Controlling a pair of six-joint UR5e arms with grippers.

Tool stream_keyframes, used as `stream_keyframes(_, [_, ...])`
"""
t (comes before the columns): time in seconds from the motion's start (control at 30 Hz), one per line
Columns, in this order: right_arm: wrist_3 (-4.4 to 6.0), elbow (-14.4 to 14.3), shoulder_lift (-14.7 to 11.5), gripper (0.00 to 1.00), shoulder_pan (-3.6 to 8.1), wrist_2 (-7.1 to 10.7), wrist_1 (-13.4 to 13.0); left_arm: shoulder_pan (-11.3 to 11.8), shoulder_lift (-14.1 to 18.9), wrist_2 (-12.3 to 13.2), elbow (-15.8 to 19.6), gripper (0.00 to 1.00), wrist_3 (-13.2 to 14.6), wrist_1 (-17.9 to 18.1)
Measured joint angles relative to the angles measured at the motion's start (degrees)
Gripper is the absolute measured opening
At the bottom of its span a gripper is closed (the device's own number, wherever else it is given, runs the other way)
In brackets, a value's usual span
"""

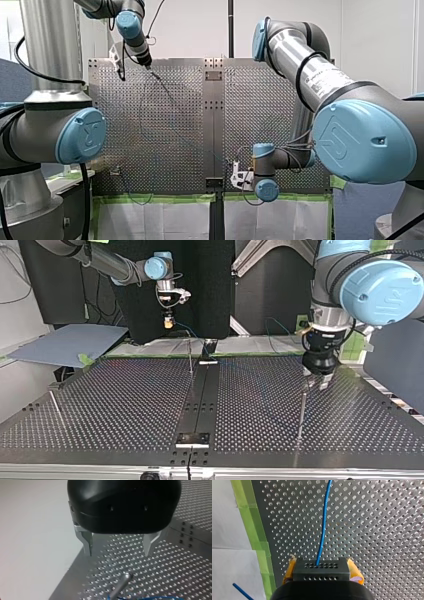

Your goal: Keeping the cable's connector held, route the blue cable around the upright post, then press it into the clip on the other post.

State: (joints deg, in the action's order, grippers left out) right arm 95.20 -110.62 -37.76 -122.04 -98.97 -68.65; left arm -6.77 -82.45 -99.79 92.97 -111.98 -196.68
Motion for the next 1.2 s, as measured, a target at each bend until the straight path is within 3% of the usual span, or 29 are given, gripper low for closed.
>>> stream_keyframes(0.57, [0.01,0.1,0.0,0.00,0.01,0.09,0.0,0.1,0.0,-0.2,0.0,1.00,8.1,-1.9])
stream_keyframes(1.0, [-0.13,0.2,0.0,0.00,0.00,0.09,0.1,-0.1,0.5,-6.0,0.0,1.00,14.9,-2.1])
stream_keyframes(1.2, [-0.21,0.2,0.0,0.00,0.00,0.08,0.1,-0.1,1.0,-8.1,0.0,1.00,16.1,-2.3])
